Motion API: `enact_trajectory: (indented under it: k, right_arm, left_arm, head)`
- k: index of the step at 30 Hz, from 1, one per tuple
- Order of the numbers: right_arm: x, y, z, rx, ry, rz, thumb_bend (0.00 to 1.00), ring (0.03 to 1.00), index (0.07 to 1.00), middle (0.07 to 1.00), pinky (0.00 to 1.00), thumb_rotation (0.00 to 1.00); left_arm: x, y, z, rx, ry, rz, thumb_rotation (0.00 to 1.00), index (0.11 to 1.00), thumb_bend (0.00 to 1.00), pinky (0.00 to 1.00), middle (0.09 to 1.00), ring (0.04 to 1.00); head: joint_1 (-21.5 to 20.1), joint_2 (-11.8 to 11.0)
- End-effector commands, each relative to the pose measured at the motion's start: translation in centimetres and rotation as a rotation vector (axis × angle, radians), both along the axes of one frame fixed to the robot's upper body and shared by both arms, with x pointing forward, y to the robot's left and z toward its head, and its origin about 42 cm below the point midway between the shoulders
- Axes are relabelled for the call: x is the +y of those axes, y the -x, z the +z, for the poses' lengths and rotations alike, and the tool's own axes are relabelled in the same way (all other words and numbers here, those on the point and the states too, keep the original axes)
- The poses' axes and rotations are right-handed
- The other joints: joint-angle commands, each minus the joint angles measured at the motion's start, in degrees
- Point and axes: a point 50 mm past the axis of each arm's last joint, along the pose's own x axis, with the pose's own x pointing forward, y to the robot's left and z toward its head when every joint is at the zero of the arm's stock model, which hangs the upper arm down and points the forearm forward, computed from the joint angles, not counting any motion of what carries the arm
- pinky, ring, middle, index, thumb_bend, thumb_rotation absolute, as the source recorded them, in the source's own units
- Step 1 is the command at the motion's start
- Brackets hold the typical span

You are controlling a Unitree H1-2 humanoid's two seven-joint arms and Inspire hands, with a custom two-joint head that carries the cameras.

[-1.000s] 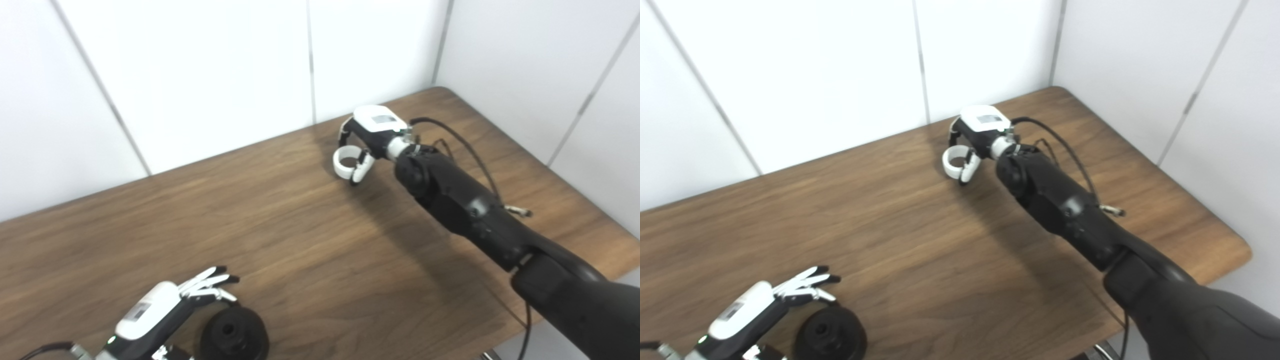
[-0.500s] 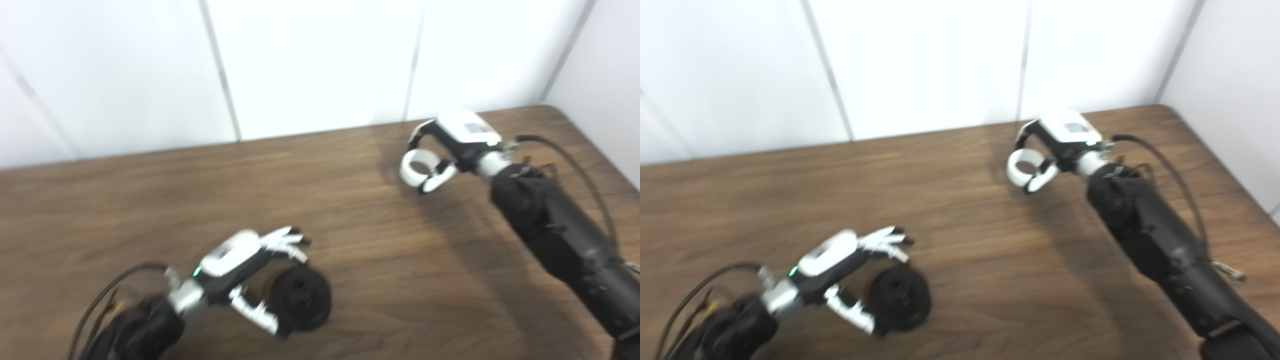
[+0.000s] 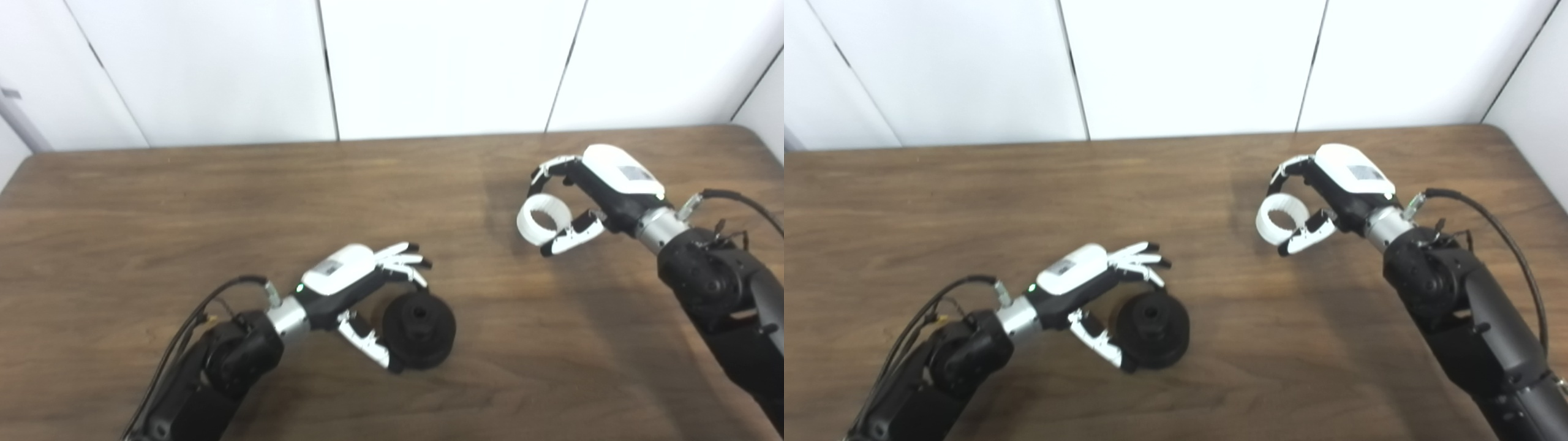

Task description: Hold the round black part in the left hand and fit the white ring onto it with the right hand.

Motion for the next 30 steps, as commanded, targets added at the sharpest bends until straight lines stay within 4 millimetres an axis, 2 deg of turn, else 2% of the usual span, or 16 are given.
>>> enact_trajectory:
  k: [1,13,22,30]
  right_arm:
    - [0.5,-0.1,3.0,-0.113,0.000,0.057,0.52,0.808,0.483,0.757,0.66,0.13]
    - [3.4,2.1,4.3,-0.109,-0.035,0.160,0.52,0.824,0.483,0.763,0.70,0.14]
    - [5.3,3.4,4.9,-0.091,-0.055,0.265,0.52,0.833,0.483,0.761,0.75,0.14]
    - [6.2,4.0,5.0,-0.049,-0.054,0.347,0.52,0.825,0.483,0.760,0.73,0.14]
  left_arm:
    - [-0.3,0.2,-1.5,0.061,-0.075,-0.004,0.08,0.485,0.52,0.83,0.900,0.983]
    - [-0.6,-0.1,-1.5,0.060,-0.067,-0.001,0.07,0.485,0.52,0.85,0.903,0.983]
    - [-1.0,0.0,-1.4,0.070,-0.062,0.000,0.07,0.485,0.52,0.84,0.902,0.985]
    - [-1.4,0.0,-1.5,0.079,-0.062,0.005,0.08,0.484,0.52,0.82,0.896,0.982]
  head:
    - [-0.05,0.06]
    - [0.20,0.25]
    - [0.52,0.61]
    - [0.82,0.93]
